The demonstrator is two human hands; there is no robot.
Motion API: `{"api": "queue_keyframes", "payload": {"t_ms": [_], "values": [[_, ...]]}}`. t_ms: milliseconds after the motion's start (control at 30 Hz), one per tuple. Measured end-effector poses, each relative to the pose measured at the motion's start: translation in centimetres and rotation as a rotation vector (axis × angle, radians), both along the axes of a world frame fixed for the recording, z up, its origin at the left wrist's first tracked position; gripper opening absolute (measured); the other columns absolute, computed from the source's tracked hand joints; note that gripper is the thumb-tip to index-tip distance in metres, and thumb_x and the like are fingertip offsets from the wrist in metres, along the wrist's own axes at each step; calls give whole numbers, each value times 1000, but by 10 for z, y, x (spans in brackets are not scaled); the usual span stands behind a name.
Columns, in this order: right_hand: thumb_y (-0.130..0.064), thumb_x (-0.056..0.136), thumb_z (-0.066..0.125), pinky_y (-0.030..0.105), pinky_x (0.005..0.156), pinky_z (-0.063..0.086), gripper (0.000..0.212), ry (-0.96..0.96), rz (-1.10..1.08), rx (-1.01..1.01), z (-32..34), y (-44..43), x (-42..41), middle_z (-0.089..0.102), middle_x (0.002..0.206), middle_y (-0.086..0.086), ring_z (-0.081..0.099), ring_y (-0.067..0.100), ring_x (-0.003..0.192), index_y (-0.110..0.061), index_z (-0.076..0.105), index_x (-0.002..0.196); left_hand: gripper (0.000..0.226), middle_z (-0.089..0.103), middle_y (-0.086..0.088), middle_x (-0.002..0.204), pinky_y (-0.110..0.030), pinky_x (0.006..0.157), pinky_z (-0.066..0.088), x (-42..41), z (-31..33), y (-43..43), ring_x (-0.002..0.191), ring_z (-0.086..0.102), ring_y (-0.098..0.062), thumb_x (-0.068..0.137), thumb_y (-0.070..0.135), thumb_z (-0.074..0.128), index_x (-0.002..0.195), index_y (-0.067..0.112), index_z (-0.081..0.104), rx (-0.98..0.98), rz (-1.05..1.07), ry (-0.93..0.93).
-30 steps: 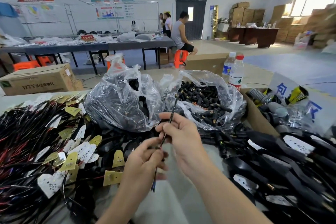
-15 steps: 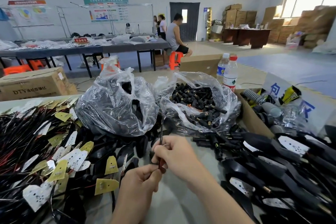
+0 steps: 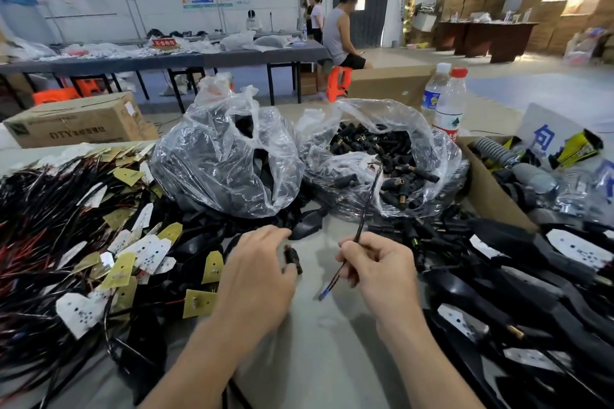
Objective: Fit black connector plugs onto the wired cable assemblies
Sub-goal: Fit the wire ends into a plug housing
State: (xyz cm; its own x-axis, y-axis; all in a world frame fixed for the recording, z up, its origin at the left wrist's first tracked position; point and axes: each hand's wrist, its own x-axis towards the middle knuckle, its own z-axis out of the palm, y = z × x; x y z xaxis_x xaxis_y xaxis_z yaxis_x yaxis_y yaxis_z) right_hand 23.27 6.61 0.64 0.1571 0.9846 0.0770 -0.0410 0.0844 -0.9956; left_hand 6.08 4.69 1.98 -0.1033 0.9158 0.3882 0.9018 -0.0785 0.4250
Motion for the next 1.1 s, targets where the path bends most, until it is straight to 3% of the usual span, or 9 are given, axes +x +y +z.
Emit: {"api": "queue_keyframes", "payload": {"t_ms": [200,300,433,533,600,733,900,1033,1100], "values": [[3,92,66,19,55,49,34,-33,92,162,7,-12,0,74,72,6,60,9,55,-28,78,84,37,66,0,121,-39,93,43,3,0,39,111,58,-26,92,27,58,129,23,59,-67,146,53],[9,93,62,16,51,46,33,41,156,132,6,-16,-3,74,72,11,60,12,55,-20,78,88,27,73,0,103,-38,86,41,2,-4,45,98,63,-29,93,25,59,120,24,63,-91,156,56],[13,95,53,18,48,45,32,122,176,79,7,-16,-4,72,68,14,58,13,51,-12,72,96,33,69,14,74,-31,75,48,-2,6,33,76,62,-11,83,9,62,105,31,74,19,85,-182],[12,95,53,16,50,44,28,97,159,106,7,-14,-2,71,71,16,58,11,52,-11,69,89,32,67,27,76,-13,60,45,0,18,10,71,62,-3,73,27,57,90,48,73,-39,-35,-298],[10,95,54,15,51,44,27,97,151,103,7,-13,0,71,71,16,57,12,53,-11,69,88,35,70,26,79,-10,63,45,1,18,-5,75,64,-3,76,27,56,86,55,73,-97,-103,-404],[-1,93,56,20,51,43,29,-17,182,9,5,-18,-3,70,65,9,53,14,51,-25,73,96,50,70,21,87,-6,70,45,-6,5,-25,87,65,1,94,-4,62,81,40,79,-151,-228,-613],[-27,88,68,16,56,39,24,-392,132,-40,5,-23,-4,69,63,-19,58,-3,59,-50,75,89,40,63,13,91,-11,71,40,-14,1,-31,82,60,-8,92,6,65,89,42,80,-20,-353,-595],[-5,96,62,22,49,43,27,3,334,-113,12,-25,-3,74,71,13,61,14,55,-21,83,95,53,70,11,103,-16,81,50,-12,0,-30,98,68,-9,79,2,82,105,47,75,75,-285,-788],[1,97,59,21,48,47,27,126,329,-121,12,-24,-4,75,74,12,63,14,55,-13,82,98,60,71,10,114,-16,81,54,-4,-2,-30,107,69,-6,77,9,87,120,46,66,84,-166,-1034]]}}
